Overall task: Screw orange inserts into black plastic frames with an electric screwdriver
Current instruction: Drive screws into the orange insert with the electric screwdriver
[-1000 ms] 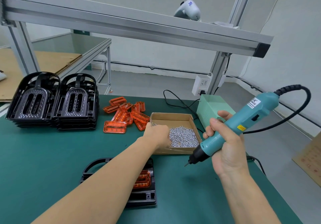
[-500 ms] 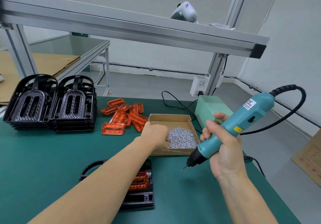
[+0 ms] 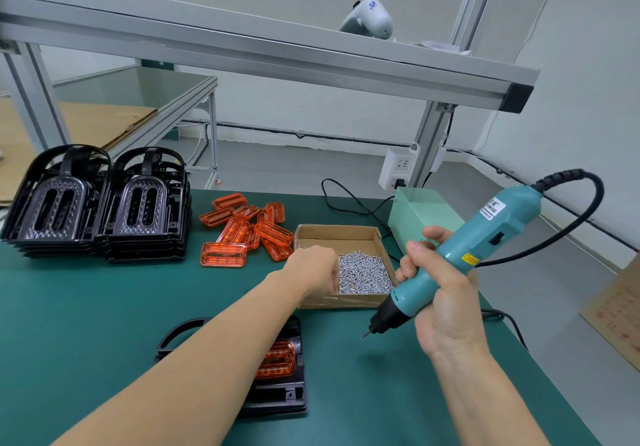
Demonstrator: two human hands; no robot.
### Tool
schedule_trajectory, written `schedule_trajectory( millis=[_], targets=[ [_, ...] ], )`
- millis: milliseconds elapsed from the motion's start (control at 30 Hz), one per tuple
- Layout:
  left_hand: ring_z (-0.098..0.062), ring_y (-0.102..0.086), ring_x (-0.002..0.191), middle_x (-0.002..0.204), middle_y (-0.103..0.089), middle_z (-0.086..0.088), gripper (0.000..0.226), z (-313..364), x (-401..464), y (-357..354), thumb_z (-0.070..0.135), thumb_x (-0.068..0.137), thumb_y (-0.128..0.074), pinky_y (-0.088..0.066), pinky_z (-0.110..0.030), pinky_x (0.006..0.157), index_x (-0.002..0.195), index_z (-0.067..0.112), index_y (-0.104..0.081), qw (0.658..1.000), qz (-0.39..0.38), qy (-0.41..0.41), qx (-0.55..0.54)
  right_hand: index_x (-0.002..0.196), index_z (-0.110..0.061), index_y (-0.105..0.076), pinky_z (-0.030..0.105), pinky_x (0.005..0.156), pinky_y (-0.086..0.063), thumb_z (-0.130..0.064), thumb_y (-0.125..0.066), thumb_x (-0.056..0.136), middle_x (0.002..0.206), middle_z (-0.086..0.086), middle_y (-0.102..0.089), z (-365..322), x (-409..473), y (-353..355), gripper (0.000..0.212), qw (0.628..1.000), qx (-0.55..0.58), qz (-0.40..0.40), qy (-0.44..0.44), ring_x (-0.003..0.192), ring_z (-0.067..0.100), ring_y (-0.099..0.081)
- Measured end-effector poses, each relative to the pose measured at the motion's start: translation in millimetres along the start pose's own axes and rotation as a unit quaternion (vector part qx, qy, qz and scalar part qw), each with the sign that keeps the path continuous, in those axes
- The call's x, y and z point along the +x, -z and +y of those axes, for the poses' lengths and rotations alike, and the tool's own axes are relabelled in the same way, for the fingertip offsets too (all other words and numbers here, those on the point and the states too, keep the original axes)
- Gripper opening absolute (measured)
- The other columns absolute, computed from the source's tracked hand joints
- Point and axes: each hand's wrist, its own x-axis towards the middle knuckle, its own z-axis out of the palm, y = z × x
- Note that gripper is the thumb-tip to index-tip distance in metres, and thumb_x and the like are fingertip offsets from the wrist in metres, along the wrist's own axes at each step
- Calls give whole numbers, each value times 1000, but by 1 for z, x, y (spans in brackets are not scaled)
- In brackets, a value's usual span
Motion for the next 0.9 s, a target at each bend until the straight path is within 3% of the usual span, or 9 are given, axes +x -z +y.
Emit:
schedule_trajectory(
  millis=[100, 200, 333, 400, 467, 567, 700, 900],
  targets=[
    [-28, -65, 93, 98, -71, -9, 18, 6, 1, 2, 5, 84, -60, -55, -38, 81, 96, 9, -73, 1000, 4, 14, 17, 89, -20, -56, 25, 54, -43, -2, -65, 76, 55, -3, -49, -1, -1, 1, 24, 1000, 3, -4, 1, 49, 12, -47],
    [-29, -64, 94, 101, -69, -10, 15, 8, 1, 1, 8, 85, -57, -49, -33, 73, 95, 6, -68, 998, 2, 21, 53, 88, -20, -57, 26, 55, -42, -7, -66, 71, 55, -3, -49, -1, -1, 0, 23, 1000, 5, -1, -1, 50, 12, -46],
    [-31, -61, 99, 103, -68, -12, 13, 7, -4, 3, 9, 87, -48, -40, -35, 81, 82, 8, -59, 996, -21, 16, 86, 87, -19, -57, 28, 57, -41, -8, -66, 69, 56, -3, -48, -2, -2, -1, 23, 1000, 6, 5, -3, 50, 13, -45],
    [-29, -62, 95, 99, -69, -11, 15, 6, -8, 3, 9, 88, -49, -43, -33, 80, 85, 7, -64, 999, 18, 24, 27, 86, -20, -56, 26, 56, -42, -7, -66, 69, 56, -3, -48, -3, -3, -2, 23, 1000, 11, 3, -3, 49, 13, -45],
    [-21, -63, 85, 89, -68, -4, 15, 0, -11, 4, 6, 88, -53, -51, -31, 77, 89, 7, -68, 988, 74, 42, -127, 85, -20, -56, 25, 54, -43, -7, -66, 70, 55, -2, -48, -5, -3, -3, 22, 1000, 16, 1, -2, 48, 13, -46],
    [-11, -58, 68, 72, -64, 3, 11, -9, -29, 8, 3, 85, -62, -49, -23, 66, 80, 10, -67, 926, 135, 71, -346, 88, -18, -53, 24, 54, -43, -2, -64, 75, 54, -3, -47, -7, -4, -4, 23, 1000, 26, 5, 4, 48, 12, -45],
    [-15, -64, 64, 68, -68, -6, 10, -21, -64, 10, -3, 81, -68, -54, -22, 61, 80, 7, -67, 794, 152, 100, -581, 87, -18, -53, 23, 52, -42, -3, -61, 73, 58, -3, -45, -9, -6, -10, 22, 997, 71, 7, 2, 48, 12, -44],
    [-16, -65, 65, 73, -70, -10, 18, -24, -114, 7, -5, 75, -69, -54, -22, 62, 74, 11, -75, 704, 155, 85, -688, 86, -19, -51, 20, 48, -41, -8, -55, 76, 57, -4, -41, -12, -12, -33, 16, 986, 164, -21, 5, 45, 9, -41]
  ],
)
